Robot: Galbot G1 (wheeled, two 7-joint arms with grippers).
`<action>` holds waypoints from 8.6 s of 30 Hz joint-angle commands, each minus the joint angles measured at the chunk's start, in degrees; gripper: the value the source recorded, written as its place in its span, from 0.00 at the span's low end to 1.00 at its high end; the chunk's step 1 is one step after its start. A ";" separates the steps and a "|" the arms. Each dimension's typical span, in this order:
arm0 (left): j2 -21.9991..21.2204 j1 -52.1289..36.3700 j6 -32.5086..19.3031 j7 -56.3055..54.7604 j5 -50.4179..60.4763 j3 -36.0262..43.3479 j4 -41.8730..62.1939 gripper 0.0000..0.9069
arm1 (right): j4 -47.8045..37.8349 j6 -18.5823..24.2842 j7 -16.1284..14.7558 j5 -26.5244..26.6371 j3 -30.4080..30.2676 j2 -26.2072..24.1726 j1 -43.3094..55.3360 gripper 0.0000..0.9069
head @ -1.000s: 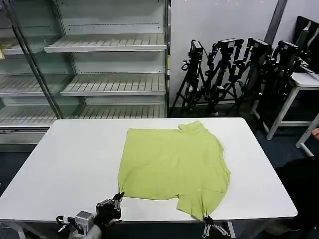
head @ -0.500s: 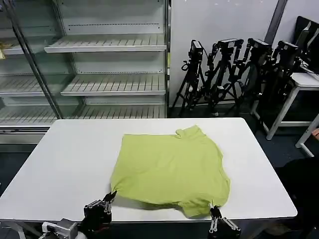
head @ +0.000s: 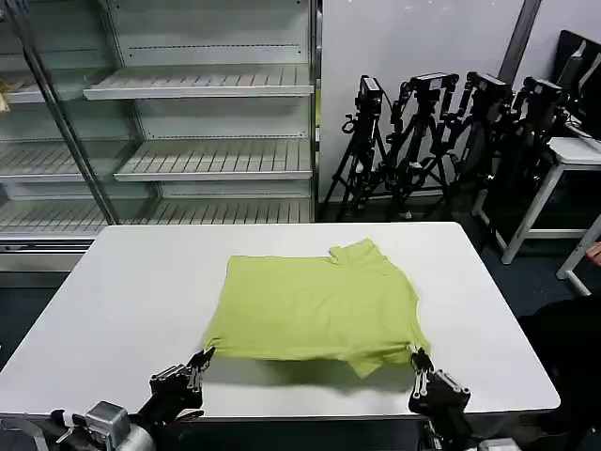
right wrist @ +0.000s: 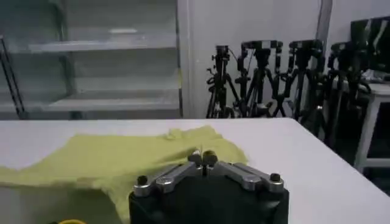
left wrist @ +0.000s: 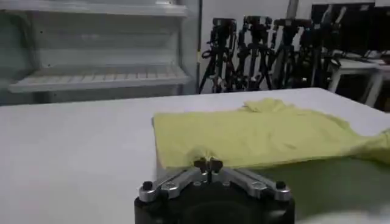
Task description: Fold and organize the clothes.
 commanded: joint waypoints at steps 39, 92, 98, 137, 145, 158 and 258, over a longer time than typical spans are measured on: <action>7.24 -24.28 -3.75 0.64 7.49 13.80 20.98 0.04 | -15.97 -0.40 -0.19 3.89 -3.03 -7.62 17.21 0.00; -1.28 -24.16 -2.67 -1.15 2.66 13.80 25.59 0.02 | -16.97 -6.35 3.82 1.22 -2.87 -3.41 9.86 1.00; -1.39 -23.31 -2.36 -1.19 1.33 13.43 25.29 0.02 | -16.78 -6.26 2.57 -0.01 -3.14 -3.57 9.79 0.58; -4.14 2.13 -3.93 -1.22 6.44 0.58 5.09 0.02 | -1.46 -1.22 2.10 -7.18 -3.41 -3.16 -12.47 0.00; -3.51 7.35 -3.49 -1.20 5.90 -3.20 3.42 0.03 | -0.27 -0.31 2.23 -9.68 -4.44 -4.12 -15.85 1.00; -2.90 6.27 -1.80 -1.22 8.39 -5.46 3.34 1.00 | 2.68 -2.51 2.64 -7.15 0.55 -5.15 -12.98 1.00; 6.06 -43.87 -0.89 -13.59 -12.74 22.07 32.61 0.06 | -49.19 -2.28 13.03 21.73 -26.42 1.11 58.43 0.00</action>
